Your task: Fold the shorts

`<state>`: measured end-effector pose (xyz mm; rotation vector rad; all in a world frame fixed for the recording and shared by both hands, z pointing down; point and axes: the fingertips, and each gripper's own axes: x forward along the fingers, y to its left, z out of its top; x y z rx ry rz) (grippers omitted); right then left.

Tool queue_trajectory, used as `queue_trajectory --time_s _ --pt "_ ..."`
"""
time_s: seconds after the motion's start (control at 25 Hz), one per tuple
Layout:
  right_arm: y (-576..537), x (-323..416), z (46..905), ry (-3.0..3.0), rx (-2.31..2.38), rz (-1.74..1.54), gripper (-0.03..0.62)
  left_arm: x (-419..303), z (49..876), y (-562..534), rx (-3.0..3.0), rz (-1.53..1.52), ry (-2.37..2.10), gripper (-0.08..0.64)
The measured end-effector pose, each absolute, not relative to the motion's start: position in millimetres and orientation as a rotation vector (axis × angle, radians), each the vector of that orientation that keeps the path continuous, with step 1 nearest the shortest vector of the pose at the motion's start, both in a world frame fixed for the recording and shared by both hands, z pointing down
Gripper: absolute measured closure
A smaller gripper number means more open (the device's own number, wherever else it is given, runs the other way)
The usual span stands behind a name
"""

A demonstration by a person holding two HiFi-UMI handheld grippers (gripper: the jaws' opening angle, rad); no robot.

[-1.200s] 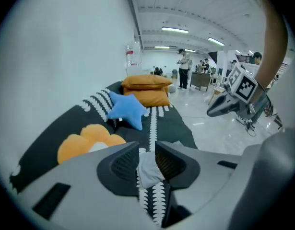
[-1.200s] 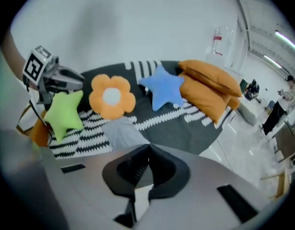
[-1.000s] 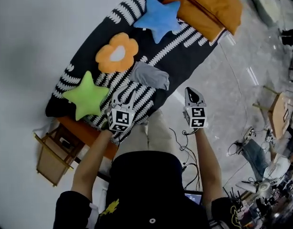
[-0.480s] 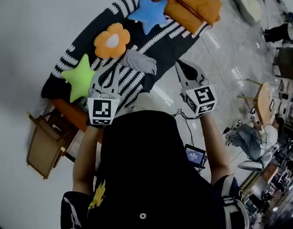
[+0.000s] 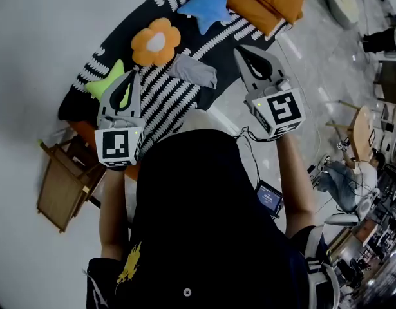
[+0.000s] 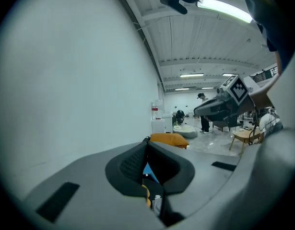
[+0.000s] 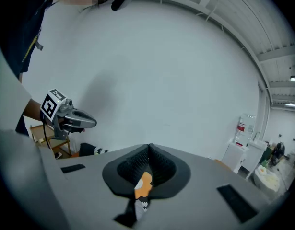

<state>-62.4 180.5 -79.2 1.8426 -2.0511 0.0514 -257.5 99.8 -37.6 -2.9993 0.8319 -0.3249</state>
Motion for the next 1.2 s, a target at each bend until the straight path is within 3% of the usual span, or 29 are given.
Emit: queue_trajectory --time_s 0.64,0.96,1.2 --pt "196.4 -76.0 -82.6 -2.009 1.998 0.084 0.577 -329.3 11.0 111.8 -3.146 -0.323 1.157 0.545" --pt "203.3 -102.2 -75.1 -2.02 2.047 0.153 0.577 -309.9 -54.9 91.7 -2.905 -0.18 0.978 0.545" --pt "193.5 -125.1 -75.6 -2.025 2.024 0.128 0.577 -347.6 -74.4 96.6 -2.917 -0.144 1.102 0.545"
